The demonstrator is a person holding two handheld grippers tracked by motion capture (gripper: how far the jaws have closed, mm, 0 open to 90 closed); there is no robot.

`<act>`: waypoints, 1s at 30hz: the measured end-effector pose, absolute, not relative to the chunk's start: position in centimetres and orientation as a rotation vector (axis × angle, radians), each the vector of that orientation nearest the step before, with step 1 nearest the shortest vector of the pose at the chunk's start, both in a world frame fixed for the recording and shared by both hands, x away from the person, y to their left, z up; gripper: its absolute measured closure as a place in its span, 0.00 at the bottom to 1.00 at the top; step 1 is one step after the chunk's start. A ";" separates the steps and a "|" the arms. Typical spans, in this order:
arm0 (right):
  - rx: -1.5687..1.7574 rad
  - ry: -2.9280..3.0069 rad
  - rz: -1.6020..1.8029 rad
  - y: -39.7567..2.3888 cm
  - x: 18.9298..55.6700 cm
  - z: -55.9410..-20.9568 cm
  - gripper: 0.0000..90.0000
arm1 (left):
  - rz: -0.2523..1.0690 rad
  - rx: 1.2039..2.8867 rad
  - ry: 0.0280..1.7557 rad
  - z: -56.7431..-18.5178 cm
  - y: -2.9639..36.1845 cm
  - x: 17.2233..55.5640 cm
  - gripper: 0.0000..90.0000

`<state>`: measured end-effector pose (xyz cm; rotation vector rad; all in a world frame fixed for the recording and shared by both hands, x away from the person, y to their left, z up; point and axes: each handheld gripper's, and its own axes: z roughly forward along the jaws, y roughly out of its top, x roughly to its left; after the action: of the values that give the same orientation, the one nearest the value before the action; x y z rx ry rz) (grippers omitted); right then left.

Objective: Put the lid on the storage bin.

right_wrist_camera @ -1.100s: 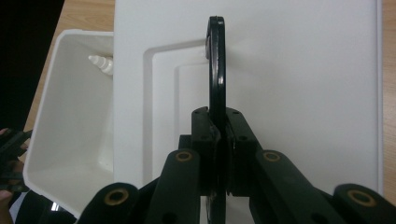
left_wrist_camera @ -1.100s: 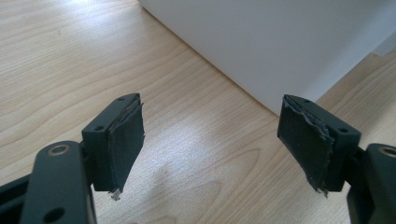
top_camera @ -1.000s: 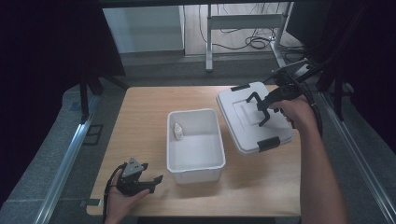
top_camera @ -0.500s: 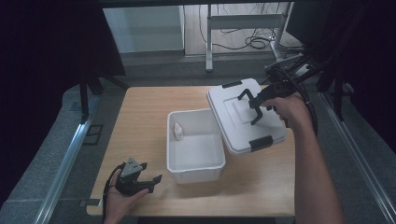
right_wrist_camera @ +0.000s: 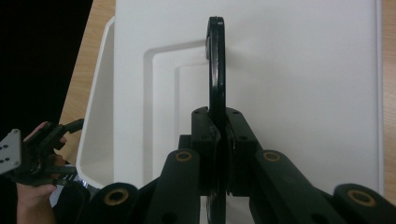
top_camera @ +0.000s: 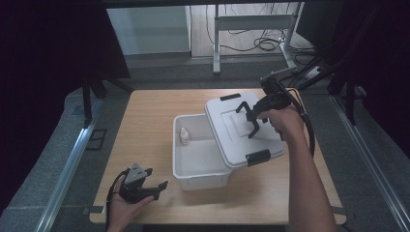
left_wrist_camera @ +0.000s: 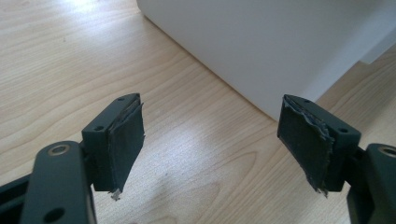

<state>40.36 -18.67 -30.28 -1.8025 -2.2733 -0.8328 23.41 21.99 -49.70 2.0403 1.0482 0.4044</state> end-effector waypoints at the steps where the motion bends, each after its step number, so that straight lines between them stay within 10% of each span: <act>1: -1.807 -2.272 -0.830 -18.3 40.3 -30.3 0.95 | 0.405 2.038 1.047 -49.6 22.0 23.4 0.26; 30: -1.865 -2.197 -0.781 -11.6 39.2 -32.2 0.95 | 0.415 2.034 1.035 -49.4 22.0 23.1 0.26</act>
<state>39.22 -11.56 -32.19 -1.8645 -2.1968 -0.7806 23.13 22.00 -49.36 2.0344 1.0349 0.4152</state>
